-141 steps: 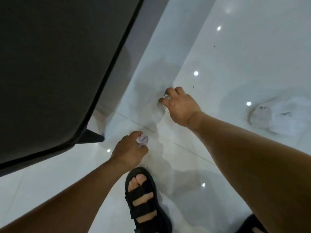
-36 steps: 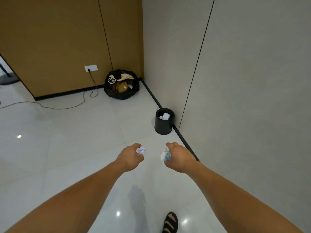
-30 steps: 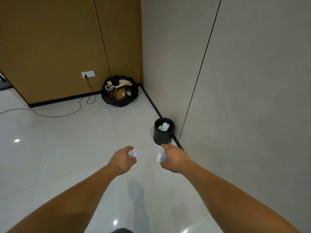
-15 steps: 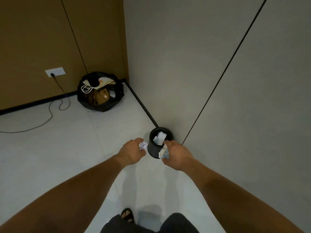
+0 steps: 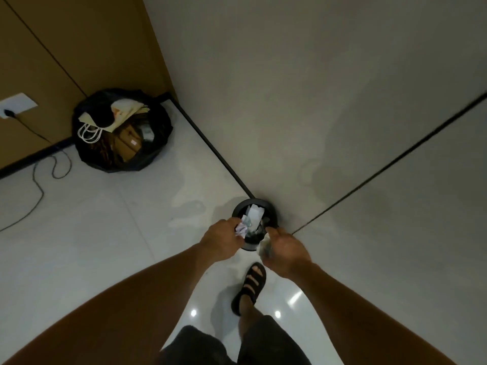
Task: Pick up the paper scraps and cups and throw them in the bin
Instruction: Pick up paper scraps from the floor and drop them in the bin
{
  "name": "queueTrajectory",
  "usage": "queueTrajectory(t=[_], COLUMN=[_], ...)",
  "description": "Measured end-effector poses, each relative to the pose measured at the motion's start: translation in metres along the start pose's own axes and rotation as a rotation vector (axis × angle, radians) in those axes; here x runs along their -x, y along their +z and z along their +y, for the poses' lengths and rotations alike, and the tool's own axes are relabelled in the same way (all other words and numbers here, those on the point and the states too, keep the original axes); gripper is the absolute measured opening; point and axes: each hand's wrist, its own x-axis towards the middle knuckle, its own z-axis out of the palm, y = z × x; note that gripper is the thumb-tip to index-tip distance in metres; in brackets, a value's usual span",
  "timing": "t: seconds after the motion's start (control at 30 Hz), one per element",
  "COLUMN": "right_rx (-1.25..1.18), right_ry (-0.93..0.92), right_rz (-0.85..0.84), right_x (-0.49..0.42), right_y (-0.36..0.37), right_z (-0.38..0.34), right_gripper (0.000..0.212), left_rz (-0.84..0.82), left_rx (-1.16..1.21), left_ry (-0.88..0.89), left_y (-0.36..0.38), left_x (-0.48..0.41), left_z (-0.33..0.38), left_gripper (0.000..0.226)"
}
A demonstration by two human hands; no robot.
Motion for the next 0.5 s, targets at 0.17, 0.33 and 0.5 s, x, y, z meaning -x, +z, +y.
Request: queueTrajectory(t=[0.17, 0.33, 0.5], right_rx=[-0.09, -0.104, -0.135], right_ry=[0.035, 0.065, 0.205], right_rz=[-0.073, -0.099, -0.07], right_x=[-0.1, -0.2, -0.271], right_y=[0.037, 0.111, 0.187], right_z=[0.046, 0.082, 0.111], right_gripper=[0.052, 0.05, 0.058], left_rz=[-0.069, -0.153, -0.192], left_rx=[-0.031, -0.018, -0.058], left_ry=[-0.009, -0.057, -0.031], left_y=[0.027, 0.085, 0.149], left_x=[-0.12, -0.233, -0.318], left_z=[-0.027, -0.073, -0.12], left_gripper=[0.041, 0.042, 0.05])
